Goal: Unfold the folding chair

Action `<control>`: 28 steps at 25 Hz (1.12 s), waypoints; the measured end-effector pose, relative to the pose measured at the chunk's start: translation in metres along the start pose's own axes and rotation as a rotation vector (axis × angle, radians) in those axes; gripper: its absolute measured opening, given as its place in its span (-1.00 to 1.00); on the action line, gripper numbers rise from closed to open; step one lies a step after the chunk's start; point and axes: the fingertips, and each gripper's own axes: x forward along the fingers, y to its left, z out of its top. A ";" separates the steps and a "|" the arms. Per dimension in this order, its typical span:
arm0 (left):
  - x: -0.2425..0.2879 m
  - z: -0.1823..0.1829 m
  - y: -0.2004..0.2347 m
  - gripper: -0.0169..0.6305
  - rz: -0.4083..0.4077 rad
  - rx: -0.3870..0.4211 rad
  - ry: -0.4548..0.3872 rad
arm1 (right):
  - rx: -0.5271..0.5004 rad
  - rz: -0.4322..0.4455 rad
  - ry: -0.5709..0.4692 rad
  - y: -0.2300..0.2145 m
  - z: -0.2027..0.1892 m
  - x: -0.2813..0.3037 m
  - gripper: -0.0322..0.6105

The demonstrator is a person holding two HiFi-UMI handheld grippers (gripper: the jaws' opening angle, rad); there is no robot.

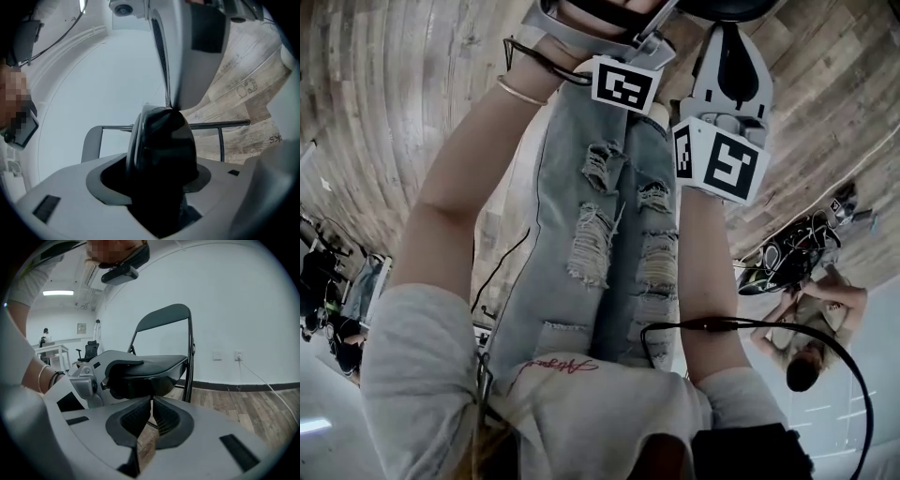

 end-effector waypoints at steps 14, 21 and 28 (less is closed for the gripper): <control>-0.078 -0.072 0.011 0.41 0.194 -0.656 0.233 | -0.063 0.079 -0.045 0.019 -0.007 -0.030 -0.81; -0.134 -0.059 0.137 0.26 0.250 -0.976 0.235 | -0.117 0.163 -0.198 0.065 0.130 -0.070 -0.81; -0.165 -0.042 0.367 -0.90 0.398 -1.322 0.145 | -0.117 0.240 -0.420 0.096 0.359 -0.143 -0.81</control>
